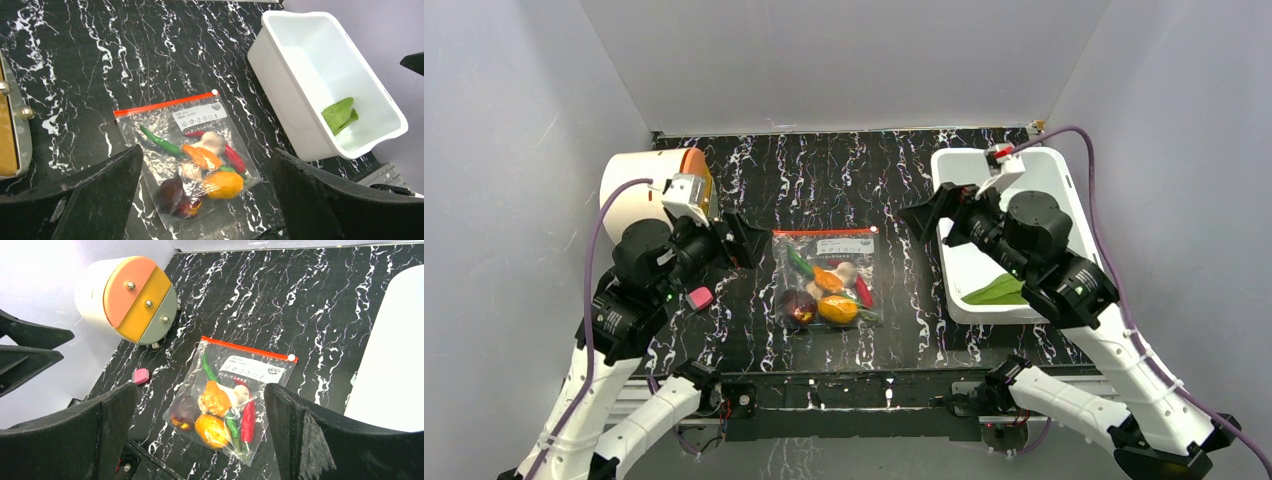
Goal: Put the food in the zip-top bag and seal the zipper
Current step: Reset both arms
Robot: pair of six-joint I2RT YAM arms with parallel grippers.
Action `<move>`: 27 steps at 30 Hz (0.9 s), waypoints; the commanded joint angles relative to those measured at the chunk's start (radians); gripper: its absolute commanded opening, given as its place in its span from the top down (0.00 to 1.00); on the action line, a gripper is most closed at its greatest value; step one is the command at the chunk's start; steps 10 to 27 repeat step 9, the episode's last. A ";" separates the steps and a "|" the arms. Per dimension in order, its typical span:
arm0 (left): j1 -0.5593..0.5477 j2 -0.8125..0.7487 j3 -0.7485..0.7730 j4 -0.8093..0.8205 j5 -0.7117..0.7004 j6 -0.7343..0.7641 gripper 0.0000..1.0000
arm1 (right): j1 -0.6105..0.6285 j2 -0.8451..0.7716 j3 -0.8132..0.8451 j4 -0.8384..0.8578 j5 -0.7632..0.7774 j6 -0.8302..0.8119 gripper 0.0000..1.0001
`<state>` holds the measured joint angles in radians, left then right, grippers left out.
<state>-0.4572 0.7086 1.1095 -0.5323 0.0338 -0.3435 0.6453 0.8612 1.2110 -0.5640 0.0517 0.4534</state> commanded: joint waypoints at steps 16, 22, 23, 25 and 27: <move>0.005 -0.073 -0.068 -0.031 0.024 -0.061 0.02 | -0.001 -0.052 -0.101 0.075 -0.016 0.102 0.02; 0.005 -0.073 -0.068 -0.031 0.024 -0.061 0.02 | -0.001 -0.052 -0.101 0.075 -0.016 0.102 0.02; 0.005 -0.073 -0.068 -0.031 0.024 -0.061 0.02 | -0.001 -0.052 -0.101 0.075 -0.016 0.102 0.02; 0.005 -0.073 -0.068 -0.031 0.024 -0.061 0.02 | -0.001 -0.052 -0.101 0.075 -0.016 0.102 0.02; 0.005 -0.073 -0.068 -0.031 0.024 -0.061 0.02 | -0.001 -0.052 -0.101 0.075 -0.016 0.102 0.02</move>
